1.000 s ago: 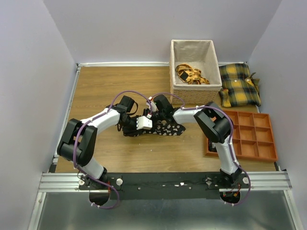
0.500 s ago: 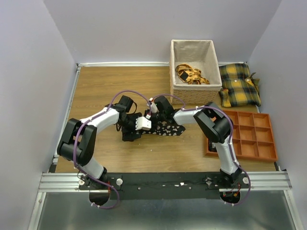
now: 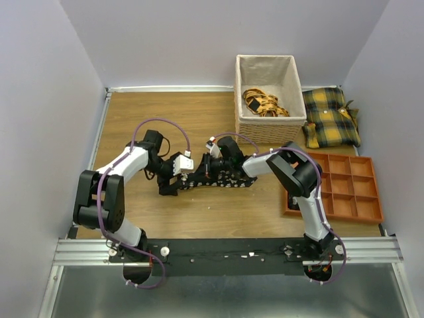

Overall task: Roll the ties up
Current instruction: Roll the tie at the center of the board.

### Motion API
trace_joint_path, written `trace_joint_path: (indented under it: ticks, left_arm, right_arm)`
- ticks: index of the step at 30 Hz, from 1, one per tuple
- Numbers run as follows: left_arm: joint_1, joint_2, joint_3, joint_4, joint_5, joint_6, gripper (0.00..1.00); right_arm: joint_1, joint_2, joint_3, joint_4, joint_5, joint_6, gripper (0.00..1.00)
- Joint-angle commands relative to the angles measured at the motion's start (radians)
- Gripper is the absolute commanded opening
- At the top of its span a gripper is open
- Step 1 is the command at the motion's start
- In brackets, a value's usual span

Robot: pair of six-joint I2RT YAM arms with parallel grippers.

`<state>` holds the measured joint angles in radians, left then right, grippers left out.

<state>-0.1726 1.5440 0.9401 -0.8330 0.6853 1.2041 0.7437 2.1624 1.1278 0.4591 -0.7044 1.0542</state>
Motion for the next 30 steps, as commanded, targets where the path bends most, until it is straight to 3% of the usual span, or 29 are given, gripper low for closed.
trace_joint_path:
  ticks: [1,7,10,14,17,20,23,24,25,30]
  left_arm:
    - [-0.041,-0.032,-0.047,0.156,0.036,-0.086,0.99]
    - [-0.120,-0.010,-0.086,0.327,-0.090,-0.202,0.95]
    - [-0.120,-0.008,-0.081,0.308,-0.081,-0.178,0.91]
    - [-0.105,-0.001,-0.054,0.293,-0.101,-0.163,0.94]
    - [-0.010,0.020,0.067,0.087,0.057,-0.082,0.99]
    - [0.013,0.076,0.212,-0.139,0.111,-0.092,0.99]
    - [0.021,0.096,0.293,-0.190,0.105,-0.288,0.99]
    - [0.021,0.084,0.293,-0.152,0.070,-0.496,0.99]
    - [0.021,0.067,0.273,-0.056,0.038,-0.614,0.96]
    - [0.019,0.005,0.203,-0.034,-0.096,-0.955,0.69]
  right_arm:
    - [-0.010,0.060,-0.028,0.021,0.045,-0.011,0.06]
    - [-0.014,0.059,-0.030,0.024,0.048,-0.022,0.06]
    - [-0.017,0.057,-0.048,0.049,0.057,-0.011,0.06]
    - [-0.021,0.056,-0.063,0.097,0.042,0.012,0.06]
    - [-0.027,0.039,-0.106,0.202,0.007,0.029,0.06]
    - [-0.027,0.007,-0.126,0.227,0.020,0.001,0.05]
    - [-0.027,-0.010,-0.096,0.118,0.055,-0.072,0.05]
    - [-0.027,-0.006,-0.094,0.115,0.054,-0.072,0.05]
    - [-0.027,-0.004,-0.094,0.119,0.046,-0.069,0.05]
    - [-0.029,0.011,-0.114,0.125,0.051,-0.037,0.05]
